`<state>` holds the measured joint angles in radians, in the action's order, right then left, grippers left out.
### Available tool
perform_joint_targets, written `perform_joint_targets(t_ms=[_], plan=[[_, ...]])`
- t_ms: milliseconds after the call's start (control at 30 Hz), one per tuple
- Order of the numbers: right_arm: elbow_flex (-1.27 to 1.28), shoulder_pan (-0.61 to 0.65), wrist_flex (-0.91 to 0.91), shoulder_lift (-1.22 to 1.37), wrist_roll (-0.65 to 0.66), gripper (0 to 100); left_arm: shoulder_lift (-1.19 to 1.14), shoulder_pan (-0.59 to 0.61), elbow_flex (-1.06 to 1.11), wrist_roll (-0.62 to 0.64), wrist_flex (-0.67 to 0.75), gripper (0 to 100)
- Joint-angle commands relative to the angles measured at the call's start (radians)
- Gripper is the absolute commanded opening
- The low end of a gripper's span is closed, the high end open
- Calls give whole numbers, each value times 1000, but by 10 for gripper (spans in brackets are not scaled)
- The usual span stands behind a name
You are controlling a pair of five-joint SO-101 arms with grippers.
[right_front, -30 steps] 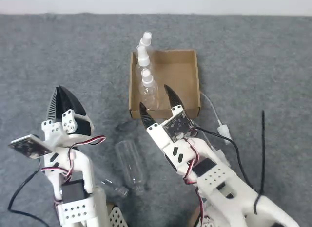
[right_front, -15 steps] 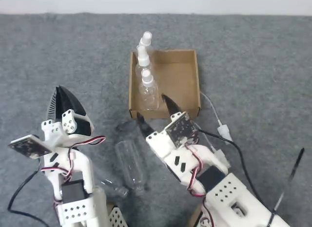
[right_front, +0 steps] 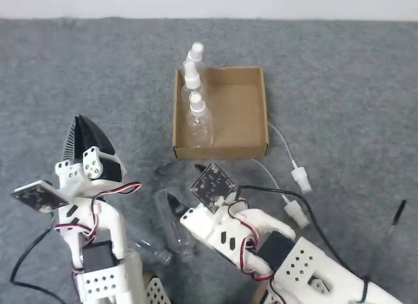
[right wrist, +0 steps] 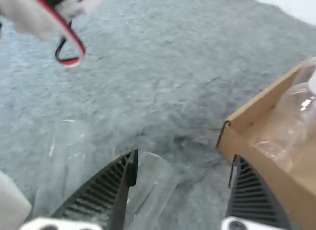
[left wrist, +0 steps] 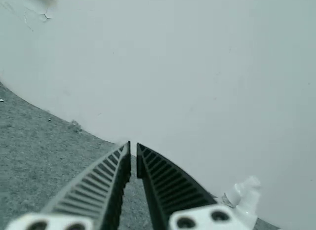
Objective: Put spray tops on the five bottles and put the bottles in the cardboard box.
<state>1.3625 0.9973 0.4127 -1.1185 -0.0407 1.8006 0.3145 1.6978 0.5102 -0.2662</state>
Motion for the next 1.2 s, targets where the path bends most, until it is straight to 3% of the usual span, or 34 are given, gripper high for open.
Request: perform_joint_targets(t_ms=[0, 667, 800, 1167], plan=[[-72, 36, 4, 5, -15, 245, 23, 3, -13, -14, 17, 13], [-287, 97, 79, 478, -110, 246, 23, 3, -13, -14, 17, 13], [-292, 110, 42, 524, -167, 246, 23, 3, -13, -14, 17, 13], [-328, 104, -19, 707, -166, 246, 23, 3, -13, -14, 17, 13]])
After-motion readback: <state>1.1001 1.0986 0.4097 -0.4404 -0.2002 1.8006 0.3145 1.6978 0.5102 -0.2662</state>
